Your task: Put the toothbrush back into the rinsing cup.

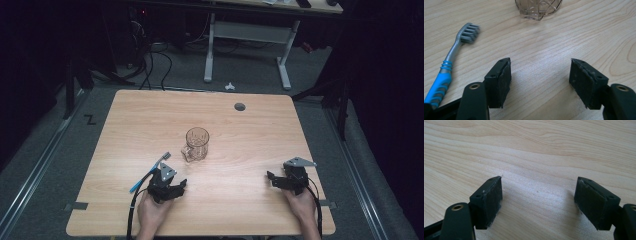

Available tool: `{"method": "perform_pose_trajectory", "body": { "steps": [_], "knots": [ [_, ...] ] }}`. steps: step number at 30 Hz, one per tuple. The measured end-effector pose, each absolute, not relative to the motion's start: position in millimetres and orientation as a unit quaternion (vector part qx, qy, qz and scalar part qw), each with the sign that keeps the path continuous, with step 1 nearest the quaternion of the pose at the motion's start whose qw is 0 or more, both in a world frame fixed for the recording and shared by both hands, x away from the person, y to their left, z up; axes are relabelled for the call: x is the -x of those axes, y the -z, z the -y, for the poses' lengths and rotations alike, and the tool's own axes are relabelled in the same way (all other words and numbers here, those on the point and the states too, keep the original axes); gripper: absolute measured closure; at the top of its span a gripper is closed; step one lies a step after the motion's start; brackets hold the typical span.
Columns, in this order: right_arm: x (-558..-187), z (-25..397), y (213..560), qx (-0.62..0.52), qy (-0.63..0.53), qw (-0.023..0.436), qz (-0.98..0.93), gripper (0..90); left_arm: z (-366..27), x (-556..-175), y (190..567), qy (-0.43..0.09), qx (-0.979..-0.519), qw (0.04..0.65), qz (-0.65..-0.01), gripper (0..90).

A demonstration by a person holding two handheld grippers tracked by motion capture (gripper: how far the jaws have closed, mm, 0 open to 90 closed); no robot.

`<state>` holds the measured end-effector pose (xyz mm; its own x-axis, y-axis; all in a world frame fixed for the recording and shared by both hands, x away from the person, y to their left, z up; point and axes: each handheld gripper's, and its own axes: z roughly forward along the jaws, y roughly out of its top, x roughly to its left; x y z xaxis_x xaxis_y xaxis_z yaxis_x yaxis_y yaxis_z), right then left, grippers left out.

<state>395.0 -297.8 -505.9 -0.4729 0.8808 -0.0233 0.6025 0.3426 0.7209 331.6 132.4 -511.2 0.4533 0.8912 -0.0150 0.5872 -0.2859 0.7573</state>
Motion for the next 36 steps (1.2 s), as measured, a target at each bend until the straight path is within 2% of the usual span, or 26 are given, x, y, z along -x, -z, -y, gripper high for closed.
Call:
{"method": "perform_pose_trajectory", "body": {
  "steps": [36],
  "knots": [
    [-395.1, 298.2, 505.9, -0.469, -0.33, 0.211, -0.792, 22.6, -132.0, -331.6, 511.1, -0.208, -0.777, 0.358, -0.475, 31.1]
  ]
}}
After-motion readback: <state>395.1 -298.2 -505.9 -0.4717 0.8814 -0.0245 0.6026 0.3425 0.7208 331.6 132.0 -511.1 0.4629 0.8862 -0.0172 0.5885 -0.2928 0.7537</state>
